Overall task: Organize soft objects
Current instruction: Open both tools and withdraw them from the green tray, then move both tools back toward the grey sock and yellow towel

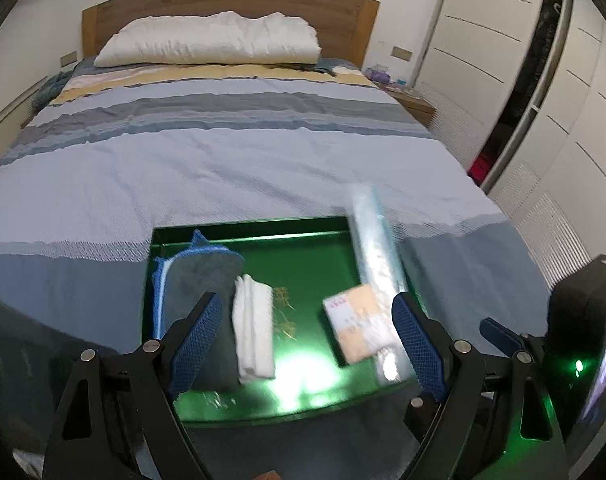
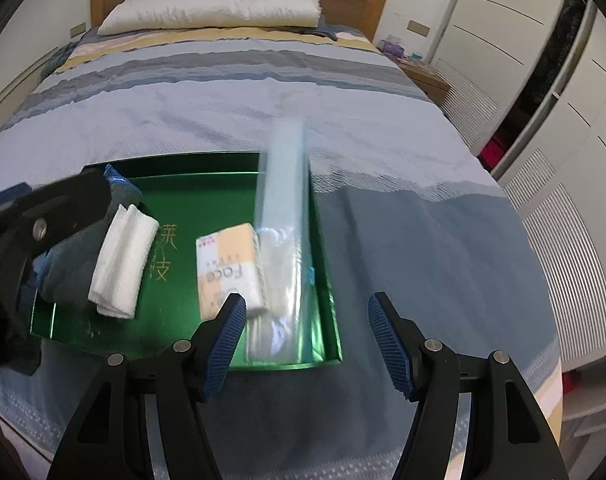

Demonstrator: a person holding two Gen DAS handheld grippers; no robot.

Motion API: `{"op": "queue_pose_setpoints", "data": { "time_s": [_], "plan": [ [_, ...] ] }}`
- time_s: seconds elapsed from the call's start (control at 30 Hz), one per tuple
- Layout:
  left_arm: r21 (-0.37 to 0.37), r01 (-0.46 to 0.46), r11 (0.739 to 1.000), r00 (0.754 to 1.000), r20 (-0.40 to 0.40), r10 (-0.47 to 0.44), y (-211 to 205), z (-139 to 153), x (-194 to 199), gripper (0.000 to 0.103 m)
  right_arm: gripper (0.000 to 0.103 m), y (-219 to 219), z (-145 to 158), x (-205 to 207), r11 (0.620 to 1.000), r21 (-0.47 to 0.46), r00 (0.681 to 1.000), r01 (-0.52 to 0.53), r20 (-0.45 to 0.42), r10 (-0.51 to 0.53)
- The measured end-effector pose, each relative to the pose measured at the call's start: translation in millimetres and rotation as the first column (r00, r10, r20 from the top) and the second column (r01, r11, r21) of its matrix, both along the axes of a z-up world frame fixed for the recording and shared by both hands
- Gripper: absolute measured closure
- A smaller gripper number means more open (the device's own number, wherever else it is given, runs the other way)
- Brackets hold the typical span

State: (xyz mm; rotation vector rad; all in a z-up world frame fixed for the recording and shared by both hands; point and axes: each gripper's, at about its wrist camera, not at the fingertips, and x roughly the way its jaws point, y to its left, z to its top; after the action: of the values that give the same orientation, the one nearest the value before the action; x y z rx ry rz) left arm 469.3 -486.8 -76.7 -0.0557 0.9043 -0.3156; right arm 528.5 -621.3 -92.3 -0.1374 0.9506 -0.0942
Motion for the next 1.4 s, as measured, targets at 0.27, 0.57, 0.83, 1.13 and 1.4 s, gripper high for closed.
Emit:
{"op": "queue_pose_setpoints", "data": {
  "time_s": [0.27,0.57,0.83,1.13,1.4],
  "plan": [
    [-0.084,0.032,0.996,0.999,-0.018,-0.034,17.3,27.9,-43.2,0.020,0.039,-6.1,33.7,-43.1,0.999,0.019,0.999,0.037,0.034,-0.038],
    [-0.117,0.049,0.992,0.999,0.011,-0.048,54.3,57.5,-110.7,0.020,0.039,8.3,64.8,-114.6,1.000,0.009,0.998,0.026,0.055,-0.027],
    [-0.104,0.088,0.991,0.996,0.027,-0.085,78.2,73.5,-167.2,0.020,0.039,24.7,80.1,-174.4,1.000,0.002,0.998,0.020,0.058,-0.020],
    [-0.057,0.112,0.992,0.994,0.019,-0.111,100.1,71.3,-214.6,0.020,0.039,43.6,89.3,-228.9,1.000,0.008,0.997,0.024,0.069,-0.025],
    [-0.022,0.154,0.988,0.988,0.022,-0.154,119.5,70.9,-258.9,0.020,0.039,56.2,86.1,-274.9,0.999,0.031,0.998,0.037,0.057,-0.039]
  ]
}}
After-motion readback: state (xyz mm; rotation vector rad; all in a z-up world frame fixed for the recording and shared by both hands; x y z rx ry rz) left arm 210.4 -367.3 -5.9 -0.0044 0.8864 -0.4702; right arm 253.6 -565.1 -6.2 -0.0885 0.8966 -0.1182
